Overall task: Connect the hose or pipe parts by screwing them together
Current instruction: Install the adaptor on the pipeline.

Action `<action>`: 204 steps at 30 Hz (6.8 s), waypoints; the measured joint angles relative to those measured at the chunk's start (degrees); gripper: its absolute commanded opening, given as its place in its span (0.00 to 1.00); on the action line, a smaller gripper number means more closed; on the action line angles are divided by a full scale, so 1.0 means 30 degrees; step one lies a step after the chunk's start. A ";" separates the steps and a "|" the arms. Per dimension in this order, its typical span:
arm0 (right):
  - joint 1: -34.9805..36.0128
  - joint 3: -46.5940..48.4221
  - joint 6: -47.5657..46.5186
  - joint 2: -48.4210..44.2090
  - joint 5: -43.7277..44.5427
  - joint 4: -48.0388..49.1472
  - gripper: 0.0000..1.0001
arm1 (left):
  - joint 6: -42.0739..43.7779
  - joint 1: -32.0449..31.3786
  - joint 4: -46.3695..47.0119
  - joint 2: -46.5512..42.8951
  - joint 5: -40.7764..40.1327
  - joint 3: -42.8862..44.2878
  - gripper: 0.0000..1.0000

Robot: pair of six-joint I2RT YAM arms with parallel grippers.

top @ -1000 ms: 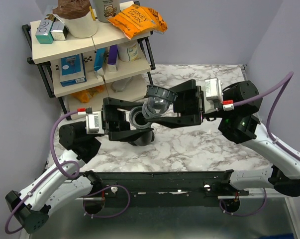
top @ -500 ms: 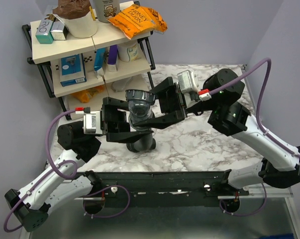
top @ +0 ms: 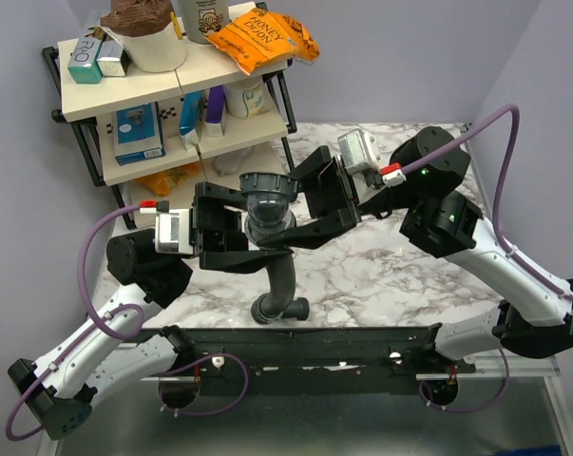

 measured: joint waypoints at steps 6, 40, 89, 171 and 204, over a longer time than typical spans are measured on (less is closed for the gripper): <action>0.0000 0.0109 0.0678 0.0095 0.0226 -0.0277 0.01 | 0.0168 0.0000 0.0015 0.0022 0.0022 0.0000 0.00; 0.0036 -0.4299 0.2215 -0.1661 0.3060 0.5319 0.01 | 0.1013 0.0058 -0.1297 -0.0080 -0.0372 0.0335 0.00; 0.0066 -0.1239 0.6856 0.0962 -0.1013 0.7424 0.01 | 0.0117 0.0095 -0.1530 -0.0750 -0.0401 0.0874 0.00; -0.0991 -0.7482 0.7038 -0.1749 0.2237 1.1162 0.01 | -0.0925 0.1100 -0.3089 -0.0517 0.0444 0.0911 0.00; 0.1137 -0.8451 0.4080 -0.2703 1.0455 0.9719 0.01 | 0.3330 0.1377 -0.4677 -0.0568 -0.2200 0.0903 0.00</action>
